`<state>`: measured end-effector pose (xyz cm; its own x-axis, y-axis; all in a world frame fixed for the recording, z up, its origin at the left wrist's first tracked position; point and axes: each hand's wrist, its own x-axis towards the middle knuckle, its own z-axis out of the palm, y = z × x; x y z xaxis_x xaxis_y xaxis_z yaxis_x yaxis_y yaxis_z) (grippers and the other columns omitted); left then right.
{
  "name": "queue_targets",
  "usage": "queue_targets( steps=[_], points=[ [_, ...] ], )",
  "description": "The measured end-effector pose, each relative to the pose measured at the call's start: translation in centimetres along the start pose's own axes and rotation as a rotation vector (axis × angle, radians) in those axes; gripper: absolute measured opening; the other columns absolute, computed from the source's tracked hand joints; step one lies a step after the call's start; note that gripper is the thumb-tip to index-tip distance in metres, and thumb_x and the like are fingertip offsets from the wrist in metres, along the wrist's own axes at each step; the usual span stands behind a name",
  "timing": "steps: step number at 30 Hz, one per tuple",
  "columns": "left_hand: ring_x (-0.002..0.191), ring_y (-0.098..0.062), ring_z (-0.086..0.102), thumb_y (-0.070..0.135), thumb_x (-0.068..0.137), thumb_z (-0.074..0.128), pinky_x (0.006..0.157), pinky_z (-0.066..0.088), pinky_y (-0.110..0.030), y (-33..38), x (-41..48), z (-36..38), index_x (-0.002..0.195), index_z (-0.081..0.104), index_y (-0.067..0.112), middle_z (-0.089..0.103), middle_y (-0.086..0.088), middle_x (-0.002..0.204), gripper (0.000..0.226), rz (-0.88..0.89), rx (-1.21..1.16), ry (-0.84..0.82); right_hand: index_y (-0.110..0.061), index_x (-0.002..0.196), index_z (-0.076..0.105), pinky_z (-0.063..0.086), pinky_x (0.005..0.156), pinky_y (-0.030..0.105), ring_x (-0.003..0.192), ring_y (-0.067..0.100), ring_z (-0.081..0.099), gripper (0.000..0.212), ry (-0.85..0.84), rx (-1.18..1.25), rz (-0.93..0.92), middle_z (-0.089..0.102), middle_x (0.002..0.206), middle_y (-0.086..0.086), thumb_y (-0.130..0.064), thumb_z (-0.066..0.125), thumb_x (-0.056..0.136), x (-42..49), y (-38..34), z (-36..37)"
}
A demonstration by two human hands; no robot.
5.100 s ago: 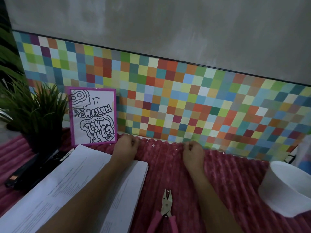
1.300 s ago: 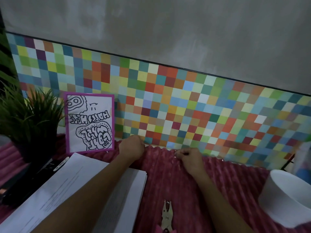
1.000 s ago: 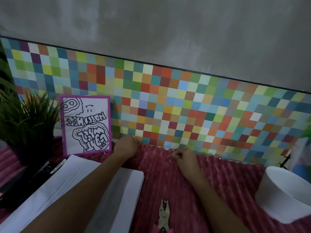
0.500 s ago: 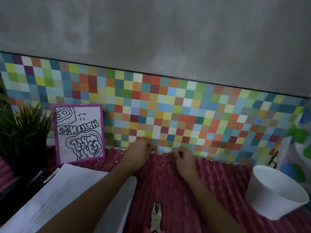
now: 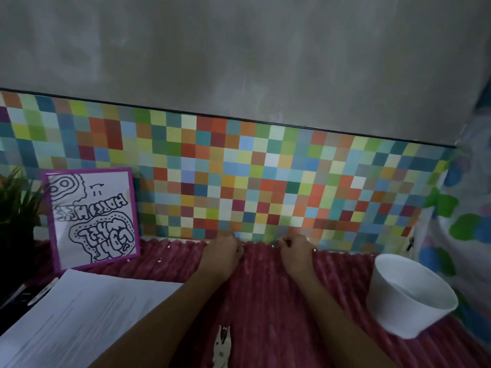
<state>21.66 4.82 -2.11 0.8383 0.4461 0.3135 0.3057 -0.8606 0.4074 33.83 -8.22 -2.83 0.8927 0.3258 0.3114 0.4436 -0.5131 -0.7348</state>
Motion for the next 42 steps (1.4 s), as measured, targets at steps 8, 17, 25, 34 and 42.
queue_targets(
  steps=[8,17,25,34,42],
  points=[
    [0.071,-0.016,0.061,0.009,0.094,0.050,0.064,0.044,-0.025,-0.8,0.8,-1.0,0.082,0.069,0.000,0.066,-0.001,0.079,0.024,-0.132,-0.253,-0.006,-0.015,0.059,0.058,0.049,0.058,0.029,0.065,0.021,0.062,0.028,0.035,-0.252,-0.014,0.065,0.068,0.004,-0.004,0.058,0.086,-0.4,-0.5,1.7],
    [0.086,-0.029,0.063,0.000,0.095,0.045,0.080,0.052,-0.038,-0.4,0.1,-1.5,0.084,0.067,-0.001,0.067,-0.016,0.092,0.025,0.003,-0.128,-0.052,-0.004,0.098,0.071,0.055,0.074,0.034,0.085,0.026,0.064,0.020,-0.022,-0.339,-0.045,0.062,0.111,0.010,0.000,0.054,0.089,0.4,-1.0,0.7],
    [0.088,-0.029,0.062,0.000,0.091,0.047,0.077,0.050,-0.038,2.8,1.2,-1.6,0.090,0.063,0.000,0.063,-0.015,0.096,0.016,0.021,-0.119,-0.007,-0.003,0.062,0.058,0.037,0.062,0.030,0.062,0.024,0.051,0.029,0.116,-0.165,-0.037,0.054,0.064,0.011,-0.007,0.055,0.091,1.6,-2.8,-11.8],
    [0.083,-0.021,0.057,0.008,0.090,0.053,0.071,0.044,-0.031,21.3,0.2,2.0,0.079,0.061,0.009,0.064,-0.007,0.087,0.014,0.522,-0.500,-0.050,-0.006,0.049,0.047,0.040,0.054,0.029,0.059,0.023,0.050,0.038,-0.087,-0.502,0.052,0.049,0.056,0.010,-0.004,0.068,0.080,0.4,2.0,-24.2],
    [0.102,-0.025,0.049,0.015,0.089,0.058,0.086,0.037,-0.033,24.2,0.1,4.2,0.093,0.075,0.016,0.062,-0.006,0.102,0.018,0.551,-0.392,-0.012,-0.004,0.099,0.074,0.051,0.084,0.037,0.097,0.031,0.063,0.024,-0.113,-0.620,0.050,0.069,0.106,0.016,-0.015,0.060,0.084,-0.6,5.6,-24.4]
  ],
)
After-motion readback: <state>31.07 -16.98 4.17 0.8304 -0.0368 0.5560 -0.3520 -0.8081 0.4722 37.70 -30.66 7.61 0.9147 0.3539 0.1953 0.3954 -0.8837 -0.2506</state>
